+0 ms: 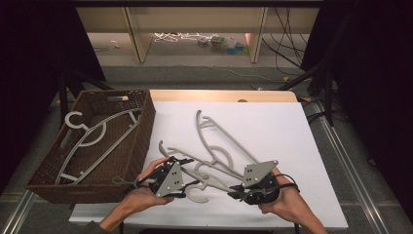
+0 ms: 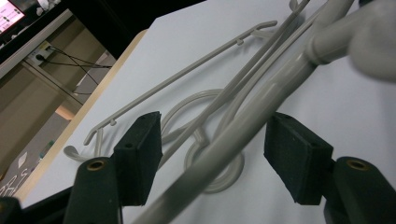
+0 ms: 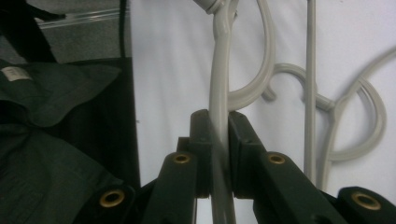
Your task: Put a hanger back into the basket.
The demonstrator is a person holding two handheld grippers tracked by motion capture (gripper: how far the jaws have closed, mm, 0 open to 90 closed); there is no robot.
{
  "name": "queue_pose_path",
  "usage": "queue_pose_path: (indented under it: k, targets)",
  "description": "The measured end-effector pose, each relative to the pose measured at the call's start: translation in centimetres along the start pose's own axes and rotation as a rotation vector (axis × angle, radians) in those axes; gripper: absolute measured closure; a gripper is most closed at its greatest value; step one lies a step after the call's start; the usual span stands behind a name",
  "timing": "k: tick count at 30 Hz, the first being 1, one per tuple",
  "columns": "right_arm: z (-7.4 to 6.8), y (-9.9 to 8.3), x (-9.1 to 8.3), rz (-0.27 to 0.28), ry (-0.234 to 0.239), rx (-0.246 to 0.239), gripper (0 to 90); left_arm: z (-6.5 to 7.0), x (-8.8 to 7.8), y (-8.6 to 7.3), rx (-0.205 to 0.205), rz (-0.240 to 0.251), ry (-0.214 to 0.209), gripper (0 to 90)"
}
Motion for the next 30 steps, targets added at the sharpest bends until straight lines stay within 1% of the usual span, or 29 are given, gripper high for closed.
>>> queue_pose_path:
  k: [2, 5, 7, 8, 9, 10, 11, 12, 13, 14, 15, 17, 18, 21, 22, 23, 24, 25, 26, 27, 28, 29, 30]
  targets:
    - [-0.1, 0.0, 0.0, -0.004, 0.003, -0.001, 82.4, 0.1, 0.0, 0.0, 0.004, 0.006, -0.014, 45.2]
    - [-0.3, 0.0, 0.1, -0.002, 0.015, -0.006, 82.4, 0.3, -0.1, -0.1, 0.031, 0.005, -0.041, 53.1]
    - [-0.3, 0.0, 0.1, -0.006, 0.016, -0.013, 82.4, 0.6, -0.2, -0.1, 0.066, 0.012, -0.073, 58.7]
    - [-0.3, 0.0, 0.1, -0.008, 0.019, -0.018, 82.4, 0.9, -0.2, -0.1, 0.088, 0.013, -0.100, 63.5]
    - [-0.4, 0.0, 0.1, -0.006, 0.025, -0.029, 82.4, 1.0, -0.3, -0.2, 0.114, 0.007, -0.109, 66.1]
    - [-0.4, -0.1, 0.1, -0.008, 0.030, -0.029, 82.4, 1.0, -0.3, -0.2, 0.138, -0.006, -0.116, 67.8]
    - [-0.5, -0.1, 0.1, -0.010, 0.034, -0.030, 82.4, 1.1, -0.3, -0.1, 0.148, -0.004, -0.114, 69.1]
    - [-0.5, -0.1, 0.1, -0.009, 0.037, -0.035, 82.4, 0.9, -0.5, -0.1, 0.183, -0.016, -0.106, 69.9]
    - [-0.4, -0.1, 0.1, -0.003, 0.042, -0.033, 82.4, 0.9, -0.5, 0.1, 0.178, -0.006, -0.103, 70.2]
    - [-0.3, -0.1, 0.0, -0.001, 0.049, -0.037, 82.3, 0.9, -0.5, 0.2, 0.185, -0.004, -0.106, 70.5]
    - [-0.3, -0.1, -0.1, -0.003, 0.064, -0.031, 82.3, 0.8, -0.5, 0.3, 0.196, -0.010, -0.103, 71.4]
    - [0.2, -0.1, -0.3, 0.004, 0.054, -0.046, 81.8, 1.0, -0.4, 0.3, 0.209, -0.022, -0.109, 72.9]
    - [0.2, -0.2, -0.3, 0.001, 0.055, -0.055, 81.7, 0.9, -0.4, 0.4, 0.228, -0.027, -0.099, 73.5]
    - [0.5, 0.0, -0.5, 0.002, 0.026, -0.072, 80.1, 0.9, -0.3, 0.5, 0.226, -0.036, -0.093, 74.8]
    - [0.8, 0.1, -0.7, 0.012, 0.002, -0.070, 78.7, 0.8, -0.4, 0.6, 0.216, -0.033, -0.088, 75.3]
    - [1.2, 0.3, -0.8, 0.029, -0.017, -0.072, 77.7, 0.8, -0.4, 0.6, 0.209, -0.033, -0.094, 75.9]
    - [1.3, 0.3, -0.9, 0.038, -0.011, -0.068, 76.9, 0.8, -0.4, 0.7, 0.211, -0.038, -0.090, 76.3]
    - [1.5, 0.5, -1.1, 0.051, -0.021, -0.064, 75.7, 0.7, -0.4, 0.7, 0.223, -0.045, -0.082, 76.7]
    - [1.7, 0.6, -1.2, 0.057, -0.033, -0.053, 73.6, 0.7, -0.4, 0.8, 0.225, -0.047, -0.086, 77.3]
    - [2.1, 0.7, -1.3, 0.068, -0.062, -0.040, 70.7, 0.6, -0.4, 1.0, 0.217, -0.045, -0.087, 77.8]
    - [2.5, 0.8, -1.4, 0.077, -0.077, -0.017, 66.1, 0.6, -0.4, 1.1, 0.209, -0.046, -0.083, 78.2]
    - [3.0, 0.8, -1.6, 0.089, -0.099, 0.007, 61.8, 0.5, -0.5, 1.2, 0.213, -0.061, -0.084, 78.5]
    - [3.6, 0.9, -1.8, 0.103, -0.129, 0.034, 57.7, 0.6, -0.4, 1.2, 0.199, -0.059, -0.084, 78.7]
Point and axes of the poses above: each handheld gripper's, and its own axes: x roughly forward along the jaws, y roughly out of its top, z roughly to its right, the point moved 10 cm from there along x, roughly forward along the jaws, and after that the axes turned 10 degrees about x, right-handed, at the moved point
